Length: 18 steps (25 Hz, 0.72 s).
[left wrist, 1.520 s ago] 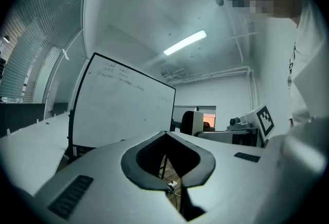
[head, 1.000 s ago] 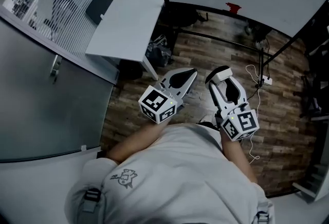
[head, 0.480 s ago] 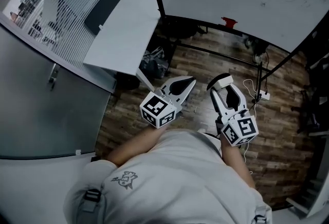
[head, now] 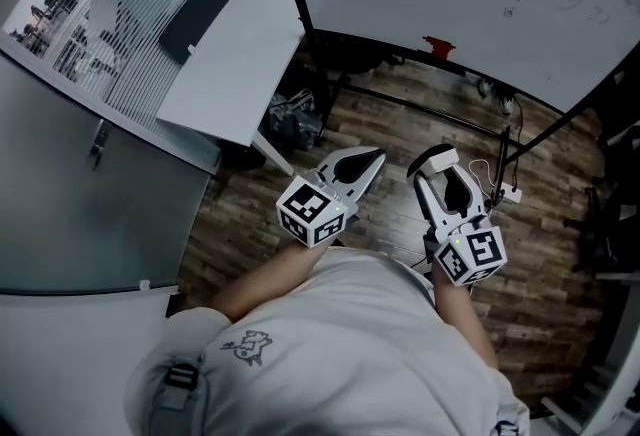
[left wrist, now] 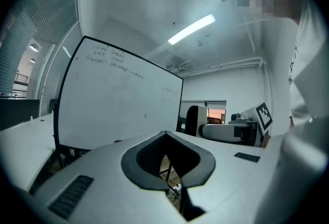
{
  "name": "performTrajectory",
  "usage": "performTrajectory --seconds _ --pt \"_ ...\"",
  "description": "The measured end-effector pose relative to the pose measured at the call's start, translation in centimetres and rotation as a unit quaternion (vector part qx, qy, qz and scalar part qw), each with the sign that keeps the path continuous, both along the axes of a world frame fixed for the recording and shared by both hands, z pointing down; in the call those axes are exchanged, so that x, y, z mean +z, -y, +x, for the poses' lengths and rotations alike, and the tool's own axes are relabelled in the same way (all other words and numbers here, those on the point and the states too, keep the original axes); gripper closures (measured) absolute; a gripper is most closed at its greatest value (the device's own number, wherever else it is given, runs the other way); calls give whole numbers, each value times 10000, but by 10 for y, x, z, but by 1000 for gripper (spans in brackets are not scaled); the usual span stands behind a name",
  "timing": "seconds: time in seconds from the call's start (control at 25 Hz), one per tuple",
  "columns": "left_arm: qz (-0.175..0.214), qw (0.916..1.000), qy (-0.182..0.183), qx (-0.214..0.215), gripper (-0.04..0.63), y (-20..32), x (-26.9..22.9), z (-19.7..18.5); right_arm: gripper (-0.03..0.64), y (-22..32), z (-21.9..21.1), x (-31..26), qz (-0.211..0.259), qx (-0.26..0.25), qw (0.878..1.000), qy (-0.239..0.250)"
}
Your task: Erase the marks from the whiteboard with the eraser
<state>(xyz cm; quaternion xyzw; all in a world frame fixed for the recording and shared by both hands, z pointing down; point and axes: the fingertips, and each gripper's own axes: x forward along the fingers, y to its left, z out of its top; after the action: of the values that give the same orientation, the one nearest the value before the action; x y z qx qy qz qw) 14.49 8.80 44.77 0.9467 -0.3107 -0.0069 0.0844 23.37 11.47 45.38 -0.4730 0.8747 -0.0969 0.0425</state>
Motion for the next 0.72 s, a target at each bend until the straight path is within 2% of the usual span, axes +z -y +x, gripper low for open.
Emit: performTrajectory --seconds 0.4,0.72 --pt "-83 9999 35 134 591 18 10 37 376 11 31 12 -127 22 9998 149" --pt "-81 9997 -54 235 591 46 10 44 376 36 36 11 -116 90 9999 89"
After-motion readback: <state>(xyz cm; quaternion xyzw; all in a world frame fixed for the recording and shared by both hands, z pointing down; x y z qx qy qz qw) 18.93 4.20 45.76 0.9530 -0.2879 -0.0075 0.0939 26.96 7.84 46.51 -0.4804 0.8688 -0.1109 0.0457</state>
